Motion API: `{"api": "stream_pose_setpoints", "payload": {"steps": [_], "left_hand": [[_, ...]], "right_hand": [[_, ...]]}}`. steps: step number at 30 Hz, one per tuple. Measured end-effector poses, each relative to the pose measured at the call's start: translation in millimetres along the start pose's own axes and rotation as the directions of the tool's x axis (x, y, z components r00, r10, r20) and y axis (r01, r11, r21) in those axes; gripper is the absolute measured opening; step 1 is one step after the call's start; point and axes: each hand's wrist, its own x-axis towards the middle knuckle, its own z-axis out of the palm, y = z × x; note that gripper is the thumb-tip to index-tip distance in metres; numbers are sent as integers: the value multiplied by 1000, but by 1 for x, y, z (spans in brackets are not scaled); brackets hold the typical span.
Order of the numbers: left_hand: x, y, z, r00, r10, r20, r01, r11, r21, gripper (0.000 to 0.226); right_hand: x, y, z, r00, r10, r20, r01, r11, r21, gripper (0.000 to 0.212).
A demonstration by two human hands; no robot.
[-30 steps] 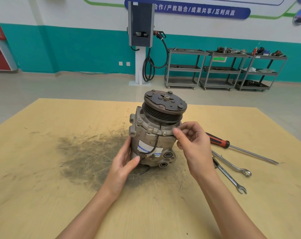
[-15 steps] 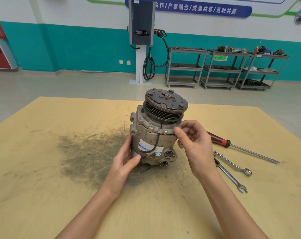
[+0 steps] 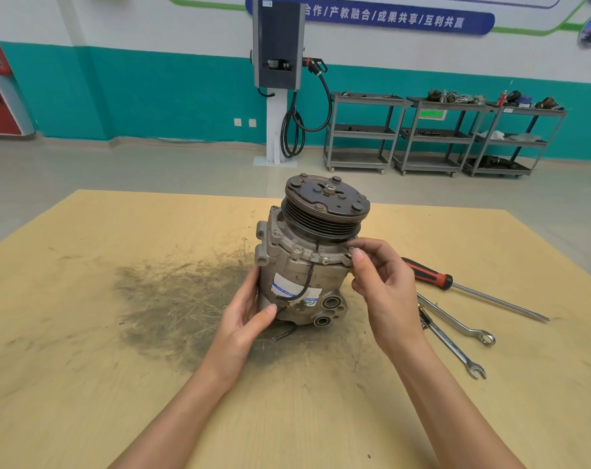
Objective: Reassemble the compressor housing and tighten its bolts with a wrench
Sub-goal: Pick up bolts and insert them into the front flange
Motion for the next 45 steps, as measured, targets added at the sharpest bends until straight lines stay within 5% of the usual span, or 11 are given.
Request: {"api": "stream_pose_setpoints", "payload": {"steps": [18, 27, 45], "left_hand": [[0, -1, 0, 1000, -9, -2, 9, 1000, 8, 73], [0, 3, 0, 1000, -5, 15, 5, 1000, 23, 93], [1, 1, 1, 1000, -12, -13, 12, 1000, -1, 76]], "right_hand": [[1, 2, 4, 995, 90, -52, -80, 982, 171, 13], [-2, 6, 5, 997, 70, -29, -62, 974, 220, 18], [-1, 6, 5, 995, 98, -20, -90, 968, 233, 10]]}}
